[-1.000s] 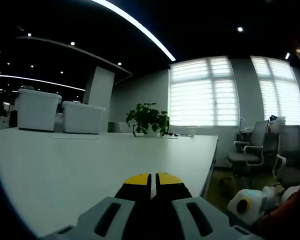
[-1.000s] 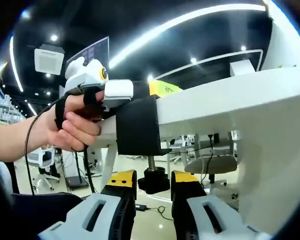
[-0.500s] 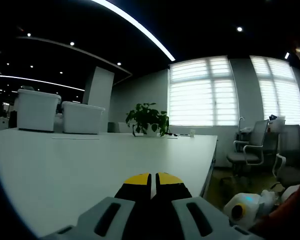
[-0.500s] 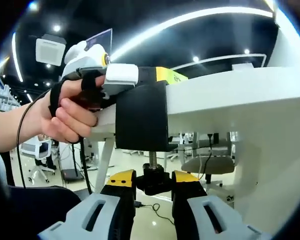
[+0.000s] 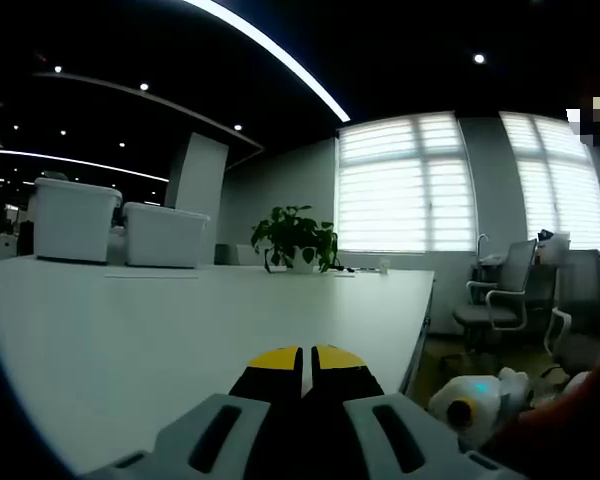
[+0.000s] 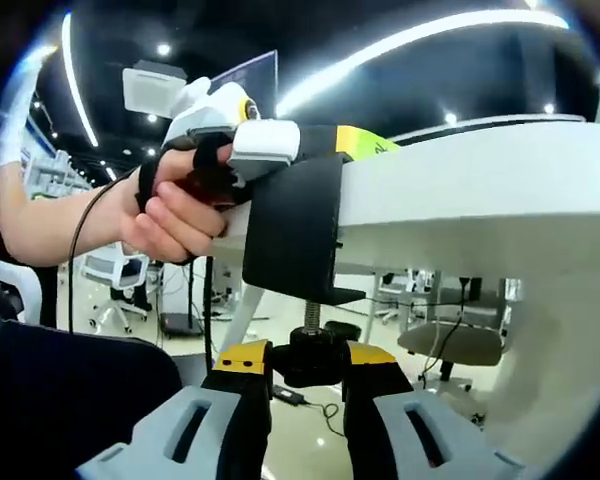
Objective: Clamp the fixed fixture on the desktop, loosen the retaining clip, secure it to the edge of the desk, and tighten the retaining clip.
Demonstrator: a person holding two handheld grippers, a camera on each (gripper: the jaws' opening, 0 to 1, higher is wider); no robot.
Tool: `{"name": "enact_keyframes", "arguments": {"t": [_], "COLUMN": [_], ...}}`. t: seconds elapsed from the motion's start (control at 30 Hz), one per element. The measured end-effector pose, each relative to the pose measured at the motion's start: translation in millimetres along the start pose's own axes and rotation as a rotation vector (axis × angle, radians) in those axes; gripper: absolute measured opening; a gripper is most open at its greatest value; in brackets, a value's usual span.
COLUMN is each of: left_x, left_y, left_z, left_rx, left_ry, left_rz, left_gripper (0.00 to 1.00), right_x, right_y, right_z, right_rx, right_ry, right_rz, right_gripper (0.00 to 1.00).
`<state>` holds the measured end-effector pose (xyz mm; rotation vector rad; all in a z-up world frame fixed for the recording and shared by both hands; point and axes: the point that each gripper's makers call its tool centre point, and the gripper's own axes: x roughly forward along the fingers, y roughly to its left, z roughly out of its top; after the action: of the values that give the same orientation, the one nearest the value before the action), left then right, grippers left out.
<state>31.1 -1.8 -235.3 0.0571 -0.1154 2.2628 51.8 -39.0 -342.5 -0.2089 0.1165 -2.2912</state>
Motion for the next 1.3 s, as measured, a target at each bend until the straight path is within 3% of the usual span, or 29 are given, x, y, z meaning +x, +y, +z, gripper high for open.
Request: {"name": "enact_keyframes", "arguments": {"t": [0.07,0.2,0.27,0.33,0.37,0.43,0.5,0.53,0.7,0.83,0.87,0.97,1.17,1.3], "left_x": [-0.2,-0.2,-0.3,-0.3,-0.2,-0.2,-0.3,-0.3,0.1,0.3,0.4,0.3,0.7,0.9], "left_y": [0.0,-0.3,-0.6,-1.1,-0.8,-0.9,-1.2,-1.3,-0.1,0.7,0.8,0.9,1.4,1.5], "left_z": [0.0,0.0,-0.1,-0.2,-0.2,-0.2,-0.2,-0.2,0.2,0.7,0.8,1.1,1.4,1.5], "left_rx": [0.001,0.004,0.009,0.01,0.01,0.009,0.015,0.021,0.01,0.009,0.009,0.009,0.01,0.01], "left_ry": [0.0,0.0,-0.001,0.0,0.0,0.0,-0.001,-0.001,0.0,0.0,0.0,0.0,-0.001,0.0], "left_rz": [0.0,0.0,0.0,-0.004,-0.003,-0.004,-0.004,-0.004,-0.004,-0.002,-0.002,-0.002,-0.001,-0.002], "left_gripper": [0.04,0.04,0.04,0.04,0.04,0.04,0.04,0.04,0.04,0.04,0.04,0.04,0.04,0.04], "right_x": [-4.6,-15.5,-24.5,-22.5,-20.8,-17.6,-18.5,-17.9,-8.9,-12.4,-11.6,-11.5,-7.8,-8.0], "right_y": [-4.8,-5.3,-7.1,4.0,2.5,2.9,-9.2,-9.1,-1.3,-10.1,-6.4,-5.7,-0.8,3.2], "right_z": [3.0,10.8,16.0,20.8,17.6,18.1,12.1,8.6,2.0,-3.3,-4.7,-4.0,-3.8,-2.6], "right_rx": [-0.019,0.073,0.068,-0.002,-0.06,-0.086,-0.086,-0.096,-0.067,-0.052,-0.015,-0.02,0.005,-0.028], "right_ry": [-0.01,-0.054,-0.063,-0.043,0.003,0.015,0.045,0.065,0.082,0.099,0.087,0.08,0.052,0.051], "right_rz": [-0.051,-0.186,-0.275,-0.27,-0.288,-0.314,-0.422,-0.439,-0.438,-0.455,-0.437,-0.414,-0.247,-0.147], "right_gripper": [0.3,0.31,0.3,0.3,0.3,0.3,0.3,0.3,0.32,0.25,0.25,0.25,0.25,0.25]}}
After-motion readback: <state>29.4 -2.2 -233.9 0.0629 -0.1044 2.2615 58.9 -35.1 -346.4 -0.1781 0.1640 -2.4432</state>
